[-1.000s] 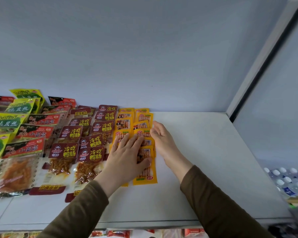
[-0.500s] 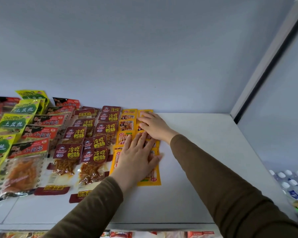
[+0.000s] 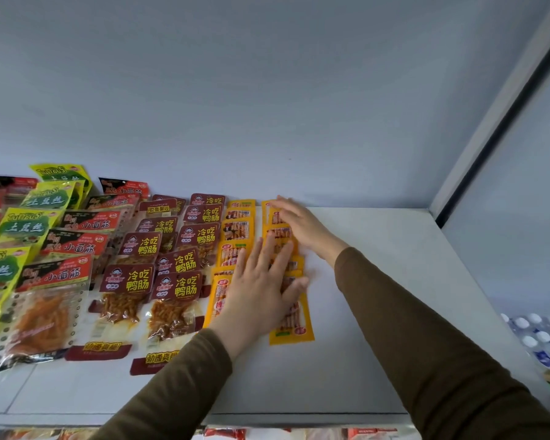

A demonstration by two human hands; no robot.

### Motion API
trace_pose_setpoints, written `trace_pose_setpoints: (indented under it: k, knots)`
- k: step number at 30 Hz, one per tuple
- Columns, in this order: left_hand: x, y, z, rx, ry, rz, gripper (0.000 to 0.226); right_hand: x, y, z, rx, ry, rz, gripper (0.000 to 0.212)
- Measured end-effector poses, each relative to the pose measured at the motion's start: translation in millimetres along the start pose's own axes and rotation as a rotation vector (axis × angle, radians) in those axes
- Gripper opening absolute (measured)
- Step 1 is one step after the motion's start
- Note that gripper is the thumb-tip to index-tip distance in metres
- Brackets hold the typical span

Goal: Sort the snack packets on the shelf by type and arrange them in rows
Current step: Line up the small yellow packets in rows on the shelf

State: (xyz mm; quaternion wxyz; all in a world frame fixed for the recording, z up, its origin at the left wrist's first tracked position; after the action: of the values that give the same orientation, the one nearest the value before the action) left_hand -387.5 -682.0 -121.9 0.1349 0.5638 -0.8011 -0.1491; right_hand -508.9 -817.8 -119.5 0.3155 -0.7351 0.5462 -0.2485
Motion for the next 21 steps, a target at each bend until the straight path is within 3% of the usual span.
trace_pose_setpoints:
  k: [3,7,10,21]
  knots:
    - [-7,-29,-26,-0.023,0.154,-0.036,0.077,-16,5,-26,0.079,0.137,0.013,0.040]
    - [-7,-58,-35,0.092,0.088,-0.171,0.082,-27,-2,-21,-0.269,0.219,-0.019,0.042]
    - [16,-56,-29,0.101,0.062,-0.186,0.074,-25,-14,4,-0.474,0.210,0.006,0.049]
    - [59,-71,-15,0.101,0.042,-0.222,0.066,-19,-6,42,-0.597,0.018,0.067,0.055]
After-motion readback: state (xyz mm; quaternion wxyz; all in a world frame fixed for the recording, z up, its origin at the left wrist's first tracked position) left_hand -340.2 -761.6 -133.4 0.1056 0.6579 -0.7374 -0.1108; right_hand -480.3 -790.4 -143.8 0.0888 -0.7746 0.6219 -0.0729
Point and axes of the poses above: each hand's wrist, its own x-axis towards the middle knuckle, its own z-axis out of the palm, y = z × x, the point moved 4 cm from there along x, towards the middle knuckle, and after that the axes turned 9 degrees about -x, right-handed, at the moved point
